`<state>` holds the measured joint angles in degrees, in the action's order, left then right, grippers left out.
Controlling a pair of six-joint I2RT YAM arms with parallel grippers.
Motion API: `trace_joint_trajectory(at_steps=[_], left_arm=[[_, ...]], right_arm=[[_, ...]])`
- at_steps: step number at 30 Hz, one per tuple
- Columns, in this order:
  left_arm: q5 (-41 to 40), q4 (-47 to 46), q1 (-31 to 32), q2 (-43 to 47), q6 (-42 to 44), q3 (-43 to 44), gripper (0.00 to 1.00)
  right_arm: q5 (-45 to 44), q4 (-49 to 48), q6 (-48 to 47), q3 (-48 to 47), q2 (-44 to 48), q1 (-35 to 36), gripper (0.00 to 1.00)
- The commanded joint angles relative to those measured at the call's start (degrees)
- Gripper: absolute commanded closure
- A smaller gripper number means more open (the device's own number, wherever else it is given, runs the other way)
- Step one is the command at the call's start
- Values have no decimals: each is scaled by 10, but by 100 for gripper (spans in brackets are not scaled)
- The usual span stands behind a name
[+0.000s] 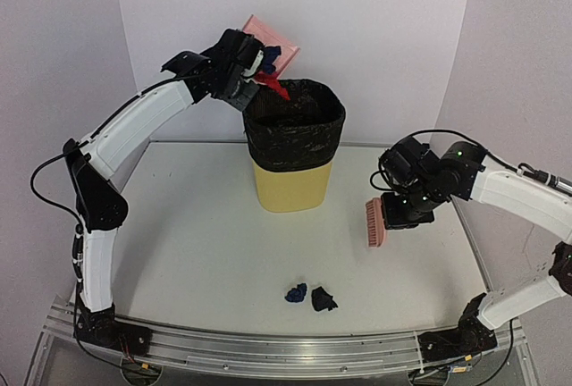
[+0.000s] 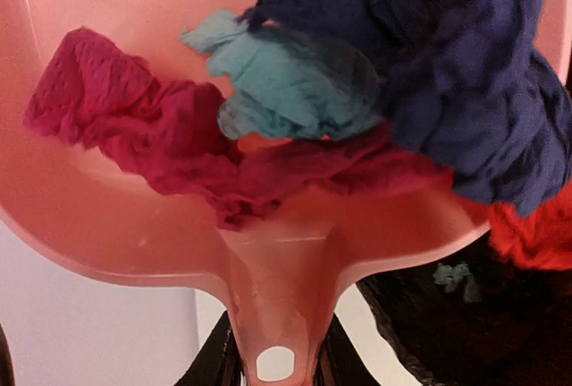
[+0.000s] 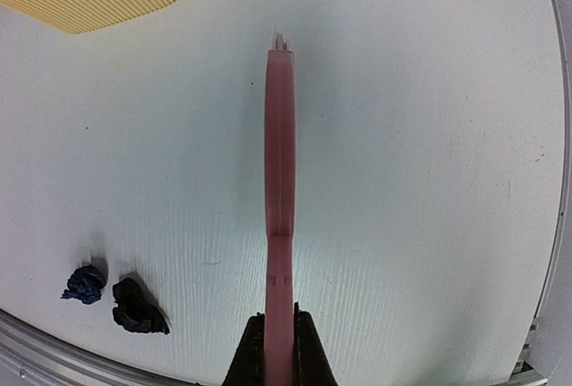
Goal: Sweep away the paper scraps from the table
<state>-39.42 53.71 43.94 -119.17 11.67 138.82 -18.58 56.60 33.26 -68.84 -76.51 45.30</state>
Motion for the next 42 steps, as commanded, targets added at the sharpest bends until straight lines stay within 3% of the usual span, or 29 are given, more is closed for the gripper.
trace_joint_trajectory(at_steps=[1,10,17,22,25,30,38,42], left_arm=[[-94,-128,1,35,117,-43,100],[-108,-187,12,34,176,-67,100],[-154,-275,37,28,273,-89,100],[-152,-257,44,36,260,-52,100],[-121,-213,49,60,214,-39,100],[20,-65,49,134,34,-42,100],[163,34,51,307,-223,-268,100],[222,54,57,389,-274,-377,100]], right_arm=[[14,-7,0,-5,-1,-1,100],[21,-7,3,-9,-7,-1,100],[17,-7,7,-3,-2,-1,100],[18,-7,9,-2,5,0,100],[22,-8,11,-3,6,0,100],[38,-8,8,-6,6,-1,100],[86,-7,-16,-10,5,-1,100],[99,-7,-23,-3,6,-1,100]])
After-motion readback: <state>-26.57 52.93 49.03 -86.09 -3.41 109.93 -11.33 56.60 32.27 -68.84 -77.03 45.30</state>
